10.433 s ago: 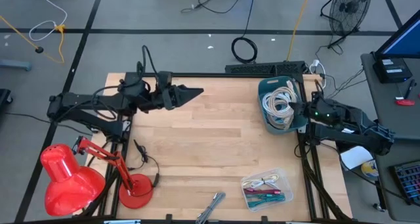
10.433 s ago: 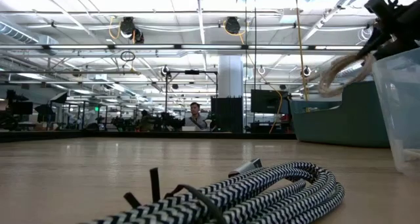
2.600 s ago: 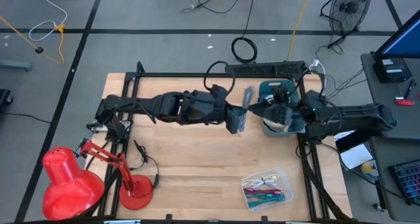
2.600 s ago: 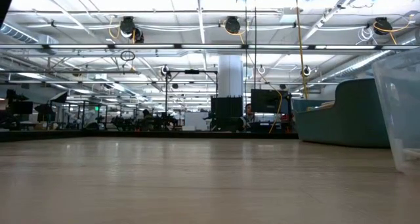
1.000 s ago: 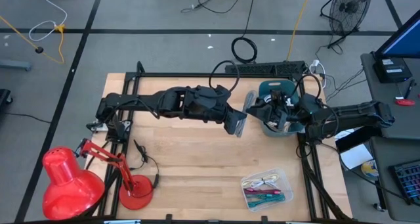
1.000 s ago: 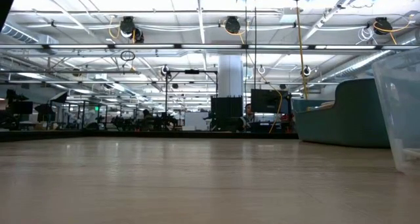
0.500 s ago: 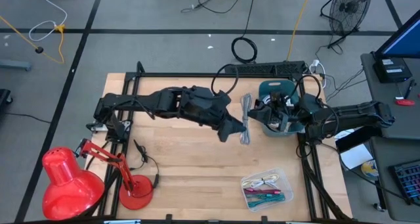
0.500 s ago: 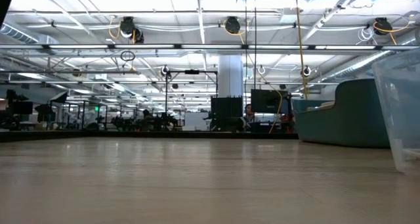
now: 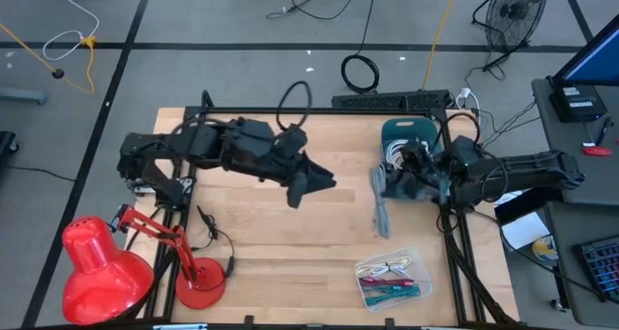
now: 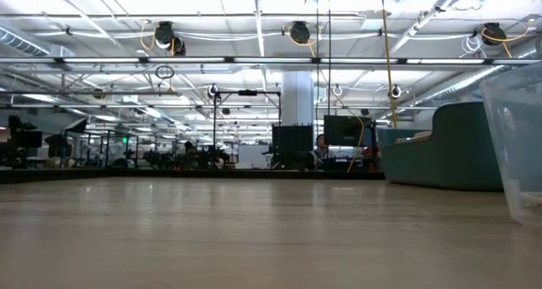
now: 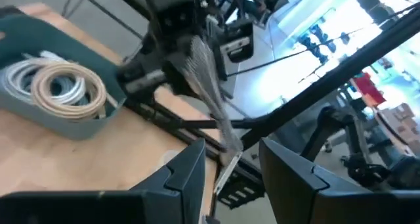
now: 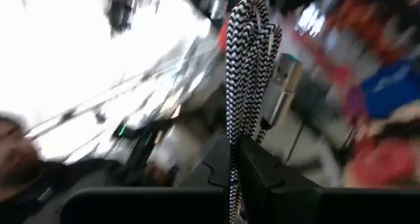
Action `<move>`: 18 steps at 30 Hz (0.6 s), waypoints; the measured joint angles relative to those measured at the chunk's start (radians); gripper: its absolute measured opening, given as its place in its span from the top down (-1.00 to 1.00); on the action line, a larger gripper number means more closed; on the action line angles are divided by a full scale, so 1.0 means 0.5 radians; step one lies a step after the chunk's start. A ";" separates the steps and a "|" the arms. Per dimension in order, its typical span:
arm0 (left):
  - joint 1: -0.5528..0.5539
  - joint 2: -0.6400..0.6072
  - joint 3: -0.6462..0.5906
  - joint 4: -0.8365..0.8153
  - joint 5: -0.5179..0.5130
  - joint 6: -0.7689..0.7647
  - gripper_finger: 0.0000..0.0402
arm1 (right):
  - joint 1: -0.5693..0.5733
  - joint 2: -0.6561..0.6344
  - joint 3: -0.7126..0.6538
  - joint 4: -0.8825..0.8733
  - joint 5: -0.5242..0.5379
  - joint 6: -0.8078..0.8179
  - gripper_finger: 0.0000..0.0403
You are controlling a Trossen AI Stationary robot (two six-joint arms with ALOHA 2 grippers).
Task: Pick & Place USB Port
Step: Put the white patterned charger cable into the transparent bin
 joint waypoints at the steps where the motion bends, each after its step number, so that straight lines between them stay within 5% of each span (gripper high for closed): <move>1: -0.008 -0.022 0.000 -0.032 -0.035 0.002 0.28 | 0.014 -0.023 -0.001 -0.049 -0.090 0.026 0.99; 6: -0.023 -0.035 0.000 -0.214 -0.156 -0.008 0.28 | 0.164 -0.095 0.011 -0.405 -0.388 0.073 1.00; 10: -0.032 -0.021 -0.002 -0.319 -0.164 -0.052 0.28 | 0.320 -0.090 0.205 -1.242 -0.423 -0.158 1.00; 14: -0.034 -0.012 -0.033 -0.411 -0.174 -0.072 0.28 | 0.496 0.049 0.552 -2.087 -0.187 -0.520 1.00; 18: -0.031 -0.011 -0.079 -0.454 -0.210 -0.105 0.28 | 0.698 0.241 0.881 -2.565 0.113 -0.736 1.00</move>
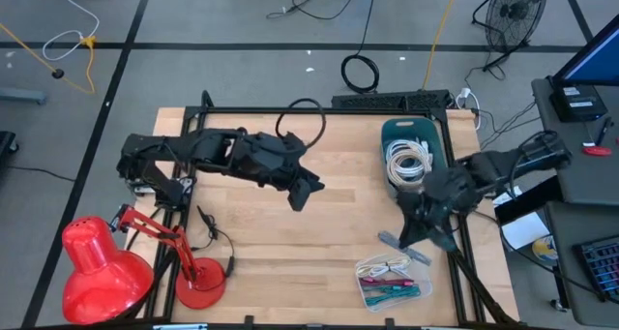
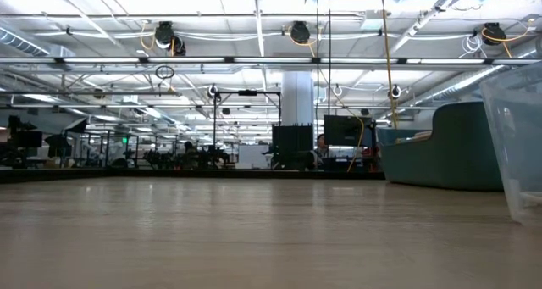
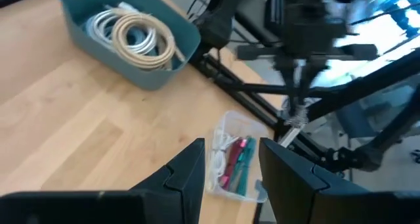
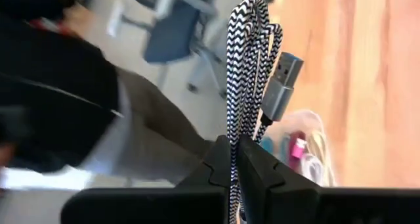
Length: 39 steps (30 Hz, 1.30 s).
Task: Pick & Place USB Port
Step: Put the white patterned charger cable into the transparent bin
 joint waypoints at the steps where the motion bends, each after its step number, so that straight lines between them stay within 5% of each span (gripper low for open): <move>1: -0.001 0.000 0.000 -0.023 -0.007 -0.001 0.28 | 0.051 0.053 0.069 -0.083 0.067 -0.038 1.00; 11: -0.002 0.001 0.000 -0.092 -0.107 -0.013 0.28 | 0.448 0.596 0.288 -0.644 0.288 -0.198 0.99; 30: -0.307 0.057 -0.004 0.069 -0.706 -0.484 0.28 | 0.846 0.990 0.290 -0.186 0.478 -0.235 0.99; 39: -0.471 0.283 -0.002 0.573 -0.791 -0.511 0.28 | 0.864 1.075 0.245 -0.162 0.613 -0.353 1.00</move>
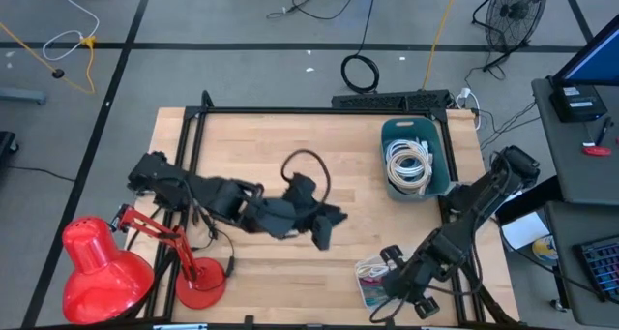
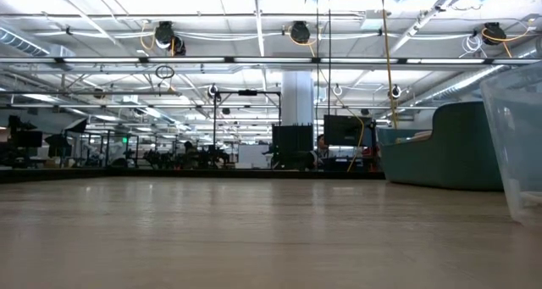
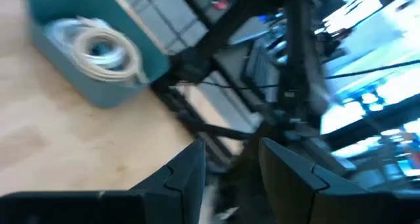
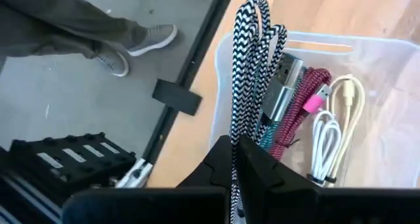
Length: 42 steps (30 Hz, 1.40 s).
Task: Pick & Place USB Port
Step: Put the white patterned charger cable into the transparent bin, then adjust the transparent bin
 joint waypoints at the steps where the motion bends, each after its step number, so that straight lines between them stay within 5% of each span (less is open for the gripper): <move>1: -0.013 0.030 0.000 0.070 0.000 -0.012 0.28 | -0.012 0.001 -0.016 0.006 -0.002 -0.015 1.00; 23: -0.210 0.192 0.000 0.204 -0.115 -0.228 0.28 | -0.062 0.001 -0.419 0.301 -0.010 -0.002 0.98; 36: -0.179 0.191 0.000 0.138 -0.115 -0.171 0.28 | -0.097 -0.113 -0.286 0.282 0.119 0.036 0.16; 42: -0.091 0.188 0.001 -0.300 -0.118 -0.432 0.35 | -0.140 -0.353 -0.109 -0.073 0.585 0.159 0.17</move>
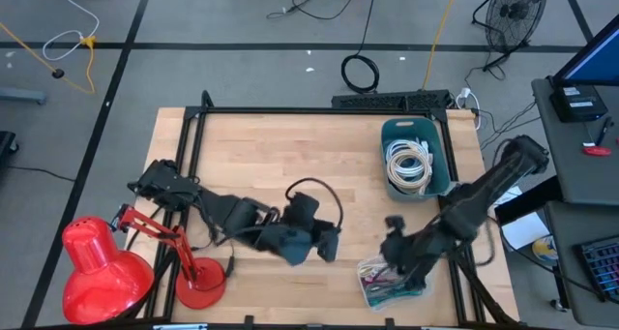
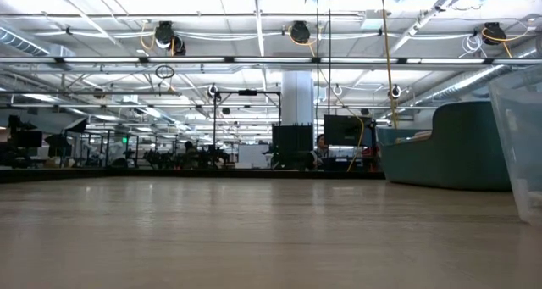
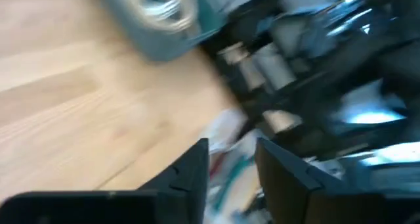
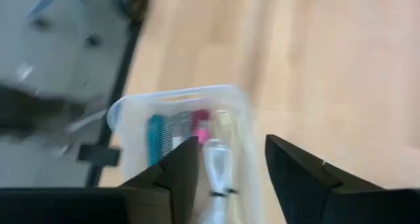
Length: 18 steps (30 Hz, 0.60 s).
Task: Pick & Place USB Port
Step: Adjust the transparent bin
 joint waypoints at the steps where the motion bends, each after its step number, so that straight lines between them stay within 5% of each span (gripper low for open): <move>1: 0.031 0.000 0.000 -0.107 0.058 -0.055 0.41 | 0.001 -0.050 0.035 -0.084 0.082 0.051 0.21; 7: 0.267 0.144 0.002 -0.296 0.478 0.075 0.94 | 0.008 -0.349 0.202 -0.427 0.456 0.383 0.66; 10: 0.403 0.260 0.002 -0.154 0.725 0.259 0.96 | 0.034 -0.491 0.218 -0.538 0.572 0.528 0.93; 15: 0.576 0.584 0.001 0.340 1.252 0.476 0.99 | 0.106 -0.656 0.221 -0.860 0.849 0.884 0.99; 18: 0.620 0.735 -0.002 0.556 1.402 0.489 0.99 | 0.143 -0.700 0.221 -1.183 0.979 1.202 1.00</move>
